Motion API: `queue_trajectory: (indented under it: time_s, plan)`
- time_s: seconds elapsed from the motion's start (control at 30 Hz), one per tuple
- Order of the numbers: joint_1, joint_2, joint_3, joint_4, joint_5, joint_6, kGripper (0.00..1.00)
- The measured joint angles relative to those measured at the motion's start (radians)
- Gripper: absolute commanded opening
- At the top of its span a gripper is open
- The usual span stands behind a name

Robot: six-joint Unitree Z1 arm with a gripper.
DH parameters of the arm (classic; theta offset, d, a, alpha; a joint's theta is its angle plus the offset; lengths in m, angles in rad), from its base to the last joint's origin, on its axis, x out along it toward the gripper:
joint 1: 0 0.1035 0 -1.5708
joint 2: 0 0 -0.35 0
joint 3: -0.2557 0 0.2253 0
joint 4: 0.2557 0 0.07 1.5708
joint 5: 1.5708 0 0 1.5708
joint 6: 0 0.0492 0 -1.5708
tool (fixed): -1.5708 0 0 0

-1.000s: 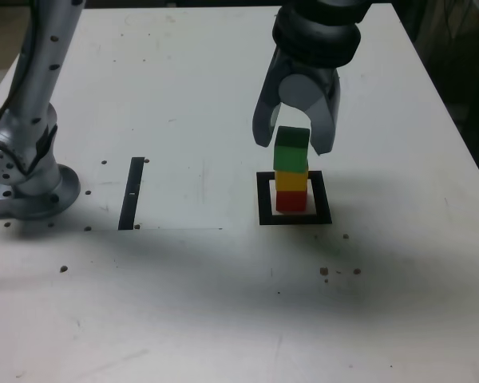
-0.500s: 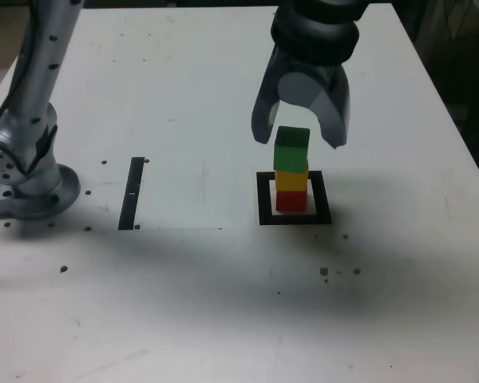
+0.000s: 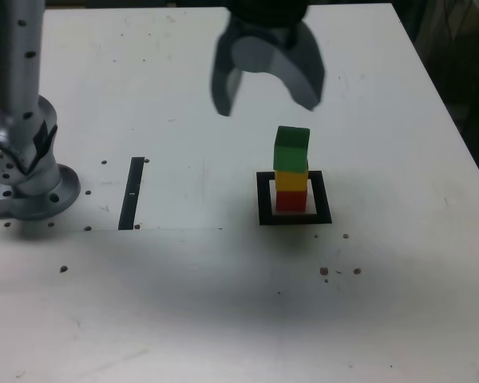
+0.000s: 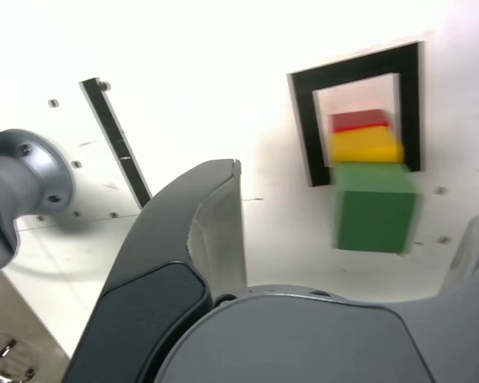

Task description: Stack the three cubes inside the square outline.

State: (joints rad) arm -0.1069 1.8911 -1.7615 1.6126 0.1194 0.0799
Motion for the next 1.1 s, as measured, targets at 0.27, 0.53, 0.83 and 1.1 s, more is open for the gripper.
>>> queue_trajectory:
  time_s: [0.27, 0.53, 0.83, 1.1]
  plan:
    - [0.0, -0.141, 0.168, -0.038, 0.004, -0.035, 0.99]
    - [0.0, -0.222, 0.371, -0.133, -0.012, -0.08, 0.99]
    - [0.0, -0.308, 0.595, -0.244, -0.041, -0.141, 0.99]
    - [0.0, -0.349, 0.742, -0.329, -0.06, -0.172, 0.99]
